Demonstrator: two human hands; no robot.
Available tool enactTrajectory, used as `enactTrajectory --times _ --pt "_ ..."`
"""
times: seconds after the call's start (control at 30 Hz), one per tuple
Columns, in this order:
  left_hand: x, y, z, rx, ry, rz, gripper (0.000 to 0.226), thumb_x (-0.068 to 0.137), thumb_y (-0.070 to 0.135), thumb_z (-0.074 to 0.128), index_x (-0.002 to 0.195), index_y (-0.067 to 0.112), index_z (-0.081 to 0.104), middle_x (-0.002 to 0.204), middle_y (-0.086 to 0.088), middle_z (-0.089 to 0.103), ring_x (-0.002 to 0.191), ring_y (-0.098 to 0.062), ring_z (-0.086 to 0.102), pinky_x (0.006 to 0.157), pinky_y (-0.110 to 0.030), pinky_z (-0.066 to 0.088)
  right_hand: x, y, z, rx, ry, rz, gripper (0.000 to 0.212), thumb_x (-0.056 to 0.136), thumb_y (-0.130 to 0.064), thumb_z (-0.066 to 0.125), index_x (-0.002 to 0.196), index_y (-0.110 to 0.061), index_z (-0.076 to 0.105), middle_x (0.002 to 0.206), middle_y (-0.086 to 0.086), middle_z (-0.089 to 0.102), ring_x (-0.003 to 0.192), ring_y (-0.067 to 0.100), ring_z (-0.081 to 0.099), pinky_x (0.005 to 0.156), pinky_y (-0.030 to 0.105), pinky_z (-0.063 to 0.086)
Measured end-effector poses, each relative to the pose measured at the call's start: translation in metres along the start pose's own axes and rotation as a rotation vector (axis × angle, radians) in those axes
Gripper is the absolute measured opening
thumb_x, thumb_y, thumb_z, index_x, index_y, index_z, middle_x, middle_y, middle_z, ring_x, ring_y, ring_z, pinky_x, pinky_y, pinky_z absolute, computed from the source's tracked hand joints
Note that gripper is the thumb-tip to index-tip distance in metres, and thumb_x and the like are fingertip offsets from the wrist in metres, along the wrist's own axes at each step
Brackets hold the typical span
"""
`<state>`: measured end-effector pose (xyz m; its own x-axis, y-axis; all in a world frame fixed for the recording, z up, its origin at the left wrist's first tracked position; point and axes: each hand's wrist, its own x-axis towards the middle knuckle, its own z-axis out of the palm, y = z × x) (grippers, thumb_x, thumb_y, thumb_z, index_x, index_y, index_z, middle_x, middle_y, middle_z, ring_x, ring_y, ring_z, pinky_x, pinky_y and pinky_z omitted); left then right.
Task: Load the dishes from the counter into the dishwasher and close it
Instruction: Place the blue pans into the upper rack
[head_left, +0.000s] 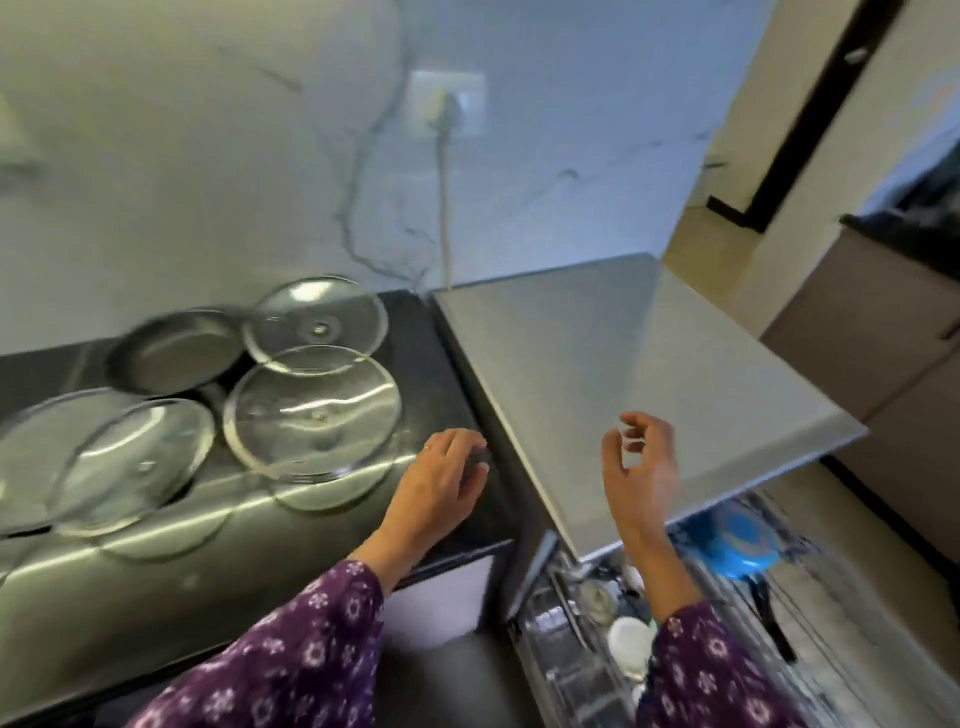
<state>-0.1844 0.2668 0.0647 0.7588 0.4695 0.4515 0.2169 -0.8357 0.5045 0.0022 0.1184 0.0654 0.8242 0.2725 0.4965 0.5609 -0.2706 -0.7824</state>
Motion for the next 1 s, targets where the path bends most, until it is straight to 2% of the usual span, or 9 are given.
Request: enactTrajectory --times 0.1,0.2,0.3,0.4,0.5,0.67,0.77,0.93,1.0 --pt "-0.031 -0.04 -0.057 0.066 0.033 -0.055 0.023 0.087 0.026 0.048 0.104 0.012 0.055 0.1 -0.001 0.06 0.093 -0.019 0.055 0.083 -0.028 0.042 -0.004 -0.067 0.055 0.046 -0.176 -0.087 0.019 0.08 -0.001 0.064 0.097 -0.008 0.059 0.097 0.006 0.055 0.073 0.015 0.052 0.07 0.008 0.039" --pt "-0.062 -0.079 -0.11 0.125 0.1 -0.147 0.029 0.088 0.031 0.047 0.106 0.012 0.057 0.103 -0.001 0.061 0.099 -0.017 0.055 0.086 -0.028 0.043 -0.014 -0.128 0.105 0.093 -0.354 -0.108 0.015 0.084 -0.007 0.063 0.098 -0.01 0.059 0.098 0.002 0.053 0.077 0.012 0.053 0.068 0.004 0.04" --pt "-0.099 -0.116 -0.155 0.131 0.166 -0.266 0.027 0.085 0.03 0.049 0.104 0.013 0.057 0.098 -0.001 0.059 0.093 -0.013 0.053 0.082 -0.024 0.042 -0.032 -0.177 0.157 0.062 -0.509 -0.144 0.015 0.083 -0.01 0.065 0.097 -0.009 0.06 0.094 0.001 0.051 0.077 0.014 0.053 0.071 0.018 0.046" --pt "-0.14 -0.153 -0.182 0.179 0.147 -0.35 0.03 0.084 0.034 0.046 0.103 0.013 0.057 0.098 -0.002 0.06 0.092 -0.018 0.056 0.083 -0.025 0.042 -0.051 -0.214 0.206 0.016 -0.665 -0.186 0.016 0.081 -0.011 0.066 0.096 -0.008 0.062 0.092 0.003 0.054 0.081 0.016 0.054 0.079 0.031 0.048" --pt "-0.18 -0.185 -0.198 0.187 0.158 -0.48 0.033 0.082 0.039 0.043 0.105 0.019 0.055 0.102 0.001 0.06 0.095 -0.017 0.057 0.082 -0.03 0.048 -0.069 -0.25 0.251 -0.061 -0.836 -0.228 0.02 0.084 -0.015 0.063 0.101 -0.006 0.062 0.097 0.006 0.059 0.091 0.019 0.056 0.081 0.027 0.042" --pt "-0.216 -0.217 -0.206 0.179 0.162 -0.548 0.026 0.083 0.037 0.045 0.101 0.02 0.054 0.093 0.003 0.058 0.087 -0.012 0.053 0.077 -0.021 0.04 -0.086 -0.286 0.321 -0.245 -1.002 -0.301 0.022 0.086 -0.019 0.058 0.1 -0.005 0.065 0.099 0.014 0.068 0.096 0.03 0.06 0.088 0.038 0.045" --pt "-0.226 -0.234 -0.2 0.179 0.156 -0.556 0.025 0.084 0.038 0.044 0.1 0.02 0.054 0.093 0.006 0.057 0.088 -0.009 0.049 0.078 -0.019 0.039 -0.092 -0.291 0.354 -0.441 -1.095 -0.334 0.024 0.087 -0.022 0.051 0.097 -0.01 0.069 0.101 0.011 0.069 0.1 0.031 0.06 0.092 0.037 0.045" --pt "-0.228 -0.255 -0.193 0.193 0.18 -0.51 0.018 0.086 0.033 0.047 0.095 0.018 0.054 0.088 0.004 0.056 0.084 -0.009 0.046 0.079 -0.021 0.038 -0.098 -0.287 0.391 -0.705 -1.132 -0.315 0.032 0.091 -0.024 0.042 0.112 -0.01 0.062 0.122 0.014 0.057 0.12 0.036 0.041 0.099 0.041 0.034" --pt "-0.228 -0.261 -0.19 0.196 0.173 -0.5 0.016 0.088 0.032 0.047 0.094 0.018 0.052 0.087 0.003 0.055 0.082 -0.012 0.046 0.077 -0.022 0.038 -0.1 -0.288 0.398 -0.786 -1.158 -0.33 0.033 0.094 -0.027 0.042 0.115 -0.009 0.06 0.125 0.014 0.053 0.125 0.035 0.034 0.102 0.044 0.03"
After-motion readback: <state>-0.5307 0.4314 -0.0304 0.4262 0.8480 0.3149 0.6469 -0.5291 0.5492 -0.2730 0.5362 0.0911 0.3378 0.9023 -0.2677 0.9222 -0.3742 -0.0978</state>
